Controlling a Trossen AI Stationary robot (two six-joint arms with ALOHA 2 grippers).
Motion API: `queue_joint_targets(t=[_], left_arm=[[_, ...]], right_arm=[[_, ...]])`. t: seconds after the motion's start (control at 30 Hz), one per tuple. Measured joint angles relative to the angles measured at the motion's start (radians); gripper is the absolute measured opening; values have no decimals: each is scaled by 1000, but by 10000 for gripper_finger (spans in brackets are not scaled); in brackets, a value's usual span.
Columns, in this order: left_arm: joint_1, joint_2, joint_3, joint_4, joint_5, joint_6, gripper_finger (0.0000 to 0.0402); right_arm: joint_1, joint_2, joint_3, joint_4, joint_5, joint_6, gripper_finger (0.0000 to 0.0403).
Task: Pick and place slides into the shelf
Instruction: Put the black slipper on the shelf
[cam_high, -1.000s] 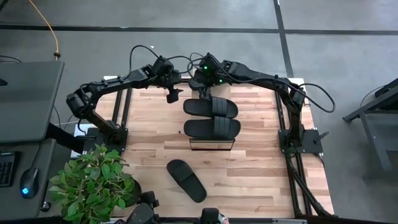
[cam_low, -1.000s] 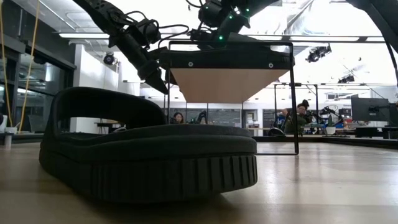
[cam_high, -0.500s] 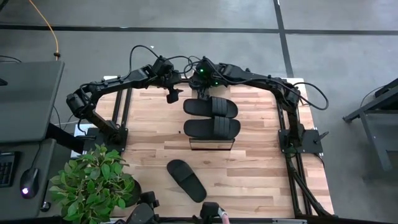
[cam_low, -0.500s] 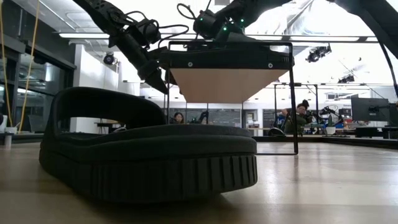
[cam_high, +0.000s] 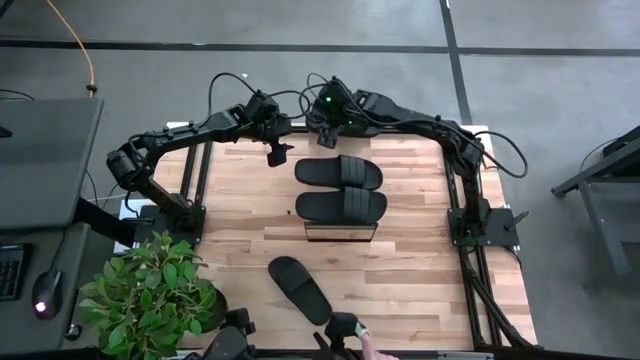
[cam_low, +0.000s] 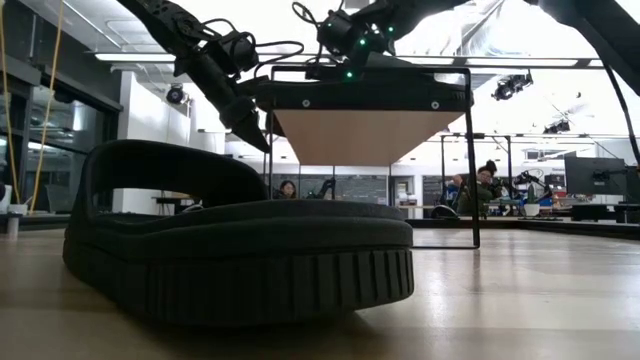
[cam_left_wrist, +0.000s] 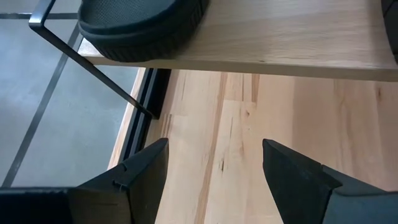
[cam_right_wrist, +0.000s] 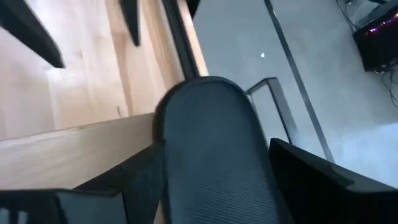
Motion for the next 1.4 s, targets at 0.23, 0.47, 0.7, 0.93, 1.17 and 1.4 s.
queue_joint_targets(t=[0.23,0.47,0.7,0.93,1.17,1.4], left_arm=[[0,0,0,-10,0,0,241],[0,0,0,-19,0,0,241],[0,0,0,-19,15,-2,241],[0,0,0,-22,15,-2,241],[0,0,0,-22,15,-2,241],[0,0,0,-22,15,6,241]], right_arm=[[-14,0,-1,-43,-47,8,270],[-9,0,-1,-57,-63,7,270],[-10,0,-1,-48,-68,6,270],[-5,0,-1,-10,-98,7,270],[-5,0,-1,-15,-181,16,270],[5,0,-1,-62,-172,15,270]])
